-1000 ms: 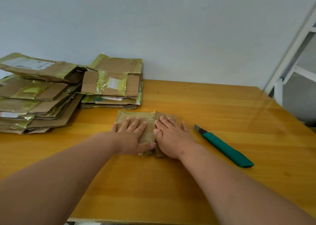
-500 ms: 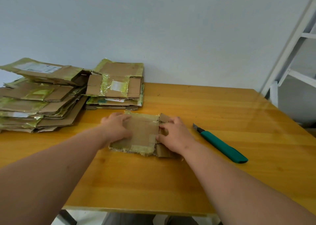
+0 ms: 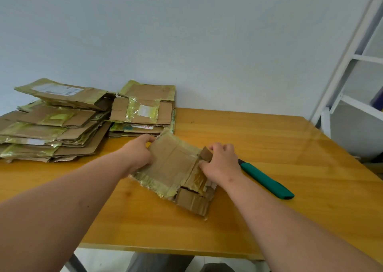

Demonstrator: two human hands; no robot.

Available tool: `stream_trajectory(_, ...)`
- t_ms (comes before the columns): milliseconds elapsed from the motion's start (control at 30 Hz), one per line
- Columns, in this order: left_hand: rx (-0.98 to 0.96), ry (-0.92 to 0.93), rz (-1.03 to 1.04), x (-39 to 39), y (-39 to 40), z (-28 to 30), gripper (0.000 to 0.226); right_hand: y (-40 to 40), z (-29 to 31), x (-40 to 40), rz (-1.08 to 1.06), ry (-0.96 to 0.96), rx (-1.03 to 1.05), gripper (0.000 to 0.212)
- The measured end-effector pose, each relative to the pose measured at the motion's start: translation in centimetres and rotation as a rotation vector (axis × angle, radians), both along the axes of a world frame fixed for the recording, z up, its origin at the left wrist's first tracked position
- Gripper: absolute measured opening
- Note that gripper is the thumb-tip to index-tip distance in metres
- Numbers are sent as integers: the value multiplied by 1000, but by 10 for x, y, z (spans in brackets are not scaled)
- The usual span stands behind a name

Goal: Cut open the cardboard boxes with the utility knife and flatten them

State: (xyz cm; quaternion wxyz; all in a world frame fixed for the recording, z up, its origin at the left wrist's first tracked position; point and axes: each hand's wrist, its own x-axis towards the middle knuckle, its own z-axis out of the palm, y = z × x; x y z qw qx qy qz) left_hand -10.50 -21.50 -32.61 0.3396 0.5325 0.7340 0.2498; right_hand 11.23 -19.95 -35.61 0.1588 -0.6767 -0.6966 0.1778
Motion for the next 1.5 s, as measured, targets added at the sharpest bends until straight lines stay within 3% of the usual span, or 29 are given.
stream_trajectory(67, 46, -13, -39, -3, 1, 11, 62, 0, 6, 0, 8, -100, -8, 71)
stream_trajectory(133, 77, 26, -70, -8, 4, 21, 63, 3, 11, -2, 68, -30, -115, 73)
stream_trajectory(267, 241, 127, -30, -23, 15, 38, 62, 10, 20, -10, 105, 365, -126, 31)
stream_trajectory(333, 312, -30, 107, -39, 24, 44, 77, 16, 27, -16, 70, 499, -23, 17)
stream_trajectory(433, 187, -329, 230, -56, 33, 50, 98, 34, 40, -32, 20, 721, 62, 19)
stream_trajectory(533, 81, -553, 172, -60, 44, 54, 95, 55, 55, -58, 27, 830, 89, 26)
stream_trajectory(633, 191, -599, 179, -70, 67, 62, 90, 83, 64, -86, 14, 845, 118, 32)
stream_trajectory(700, 301, -462, 227, -82, 87, 68, 90, 104, 70, -106, -9, 800, 137, 35)
stream_trajectory(800, 463, -36, 263, -100, 121, 78, 80, 132, 75, -131, -3, 790, 127, 46)
stream_trajectory(900, 501, 250, 209, -115, 159, 81, 62, 156, 76, -153, 63, 764, 141, 64)
stream_trajectory(967, 453, 425, 151, -123, 186, 74, 45, 174, 70, -163, 101, 459, 239, 58)
stream_trajectory(1067, 309, 619, 39, -126, 215, 54, 31, 195, 53, -165, 99, -43, 317, 33)
stream_trajectory(1167, 112, 895, -61, -124, 223, 33, 39, 206, 36, -161, 111, -195, 251, 36)
stream_trajectory(1300, 82, 866, -35, -120, 216, 27, 44, 203, 30, -151, 103, -67, 221, 43)
stream_trajectory(1500, 304, 844, -23, -104, 188, 55, 50, 168, 66, -125, 123, 98, 356, 33)
